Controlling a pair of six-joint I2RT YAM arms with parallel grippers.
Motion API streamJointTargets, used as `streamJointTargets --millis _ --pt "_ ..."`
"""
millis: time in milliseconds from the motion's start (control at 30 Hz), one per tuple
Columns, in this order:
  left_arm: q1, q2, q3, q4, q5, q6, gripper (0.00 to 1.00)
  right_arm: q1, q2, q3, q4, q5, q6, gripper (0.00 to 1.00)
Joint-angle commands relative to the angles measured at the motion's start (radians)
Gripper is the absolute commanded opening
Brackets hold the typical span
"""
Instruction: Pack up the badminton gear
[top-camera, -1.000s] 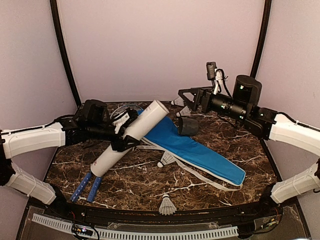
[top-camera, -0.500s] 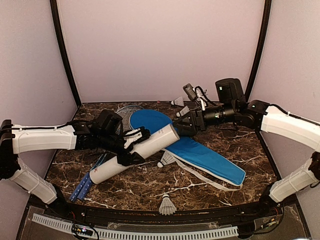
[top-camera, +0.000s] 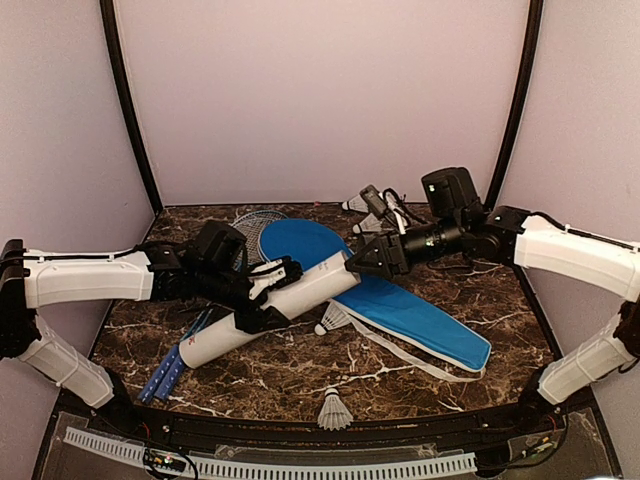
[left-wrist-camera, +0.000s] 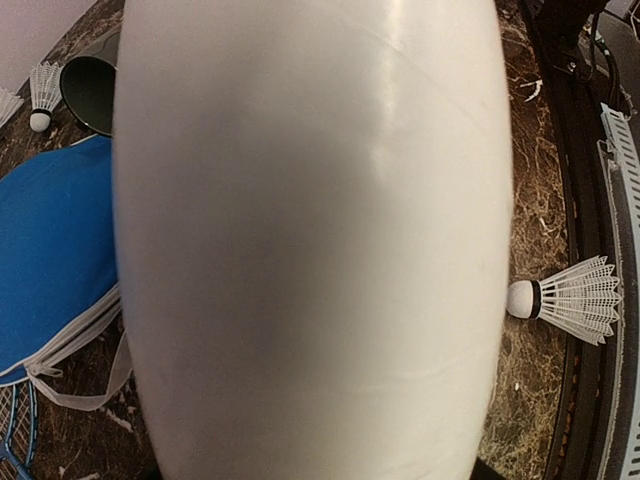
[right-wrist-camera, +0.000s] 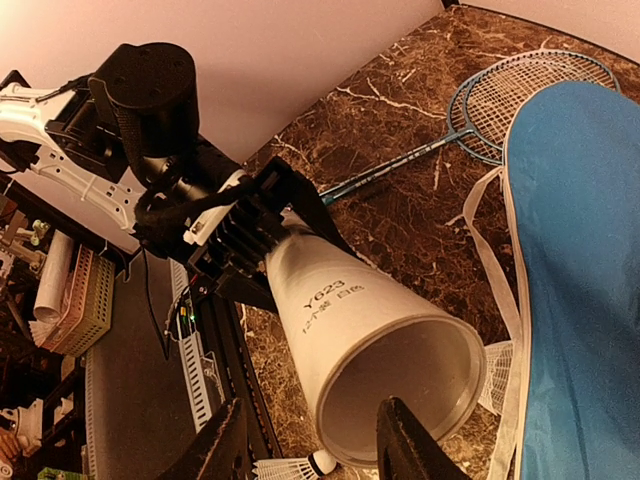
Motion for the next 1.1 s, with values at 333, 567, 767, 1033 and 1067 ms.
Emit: streamJointTargets --millis 333,567,767,1033,1067 --pt "-0.019 -0.027 0.016 -0.011 -0.016 0.020 0.58 0.001 0.023 -0.026 0.027 -0.066 0.014 0.21" --pt "-0.027 -0.021 0.016 -0.012 -0.023 0.023 0.58 0.002 0.017 -0.034 0.022 -0.083 0.012 0.12" --pt "-0.033 -0.019 0.015 -0.012 -0.030 0.026 0.58 -0.009 0.016 -0.034 -0.002 -0.128 -0.006 0.07" --pt "-0.038 -0.017 0.015 -0.014 -0.036 0.027 0.58 -0.052 -0.014 -0.050 0.002 -0.212 0.000 0.04" --pt "-0.038 -0.016 0.016 -0.014 -0.036 0.027 0.58 -0.055 -0.020 -0.053 0.005 -0.216 0.002 0.04"
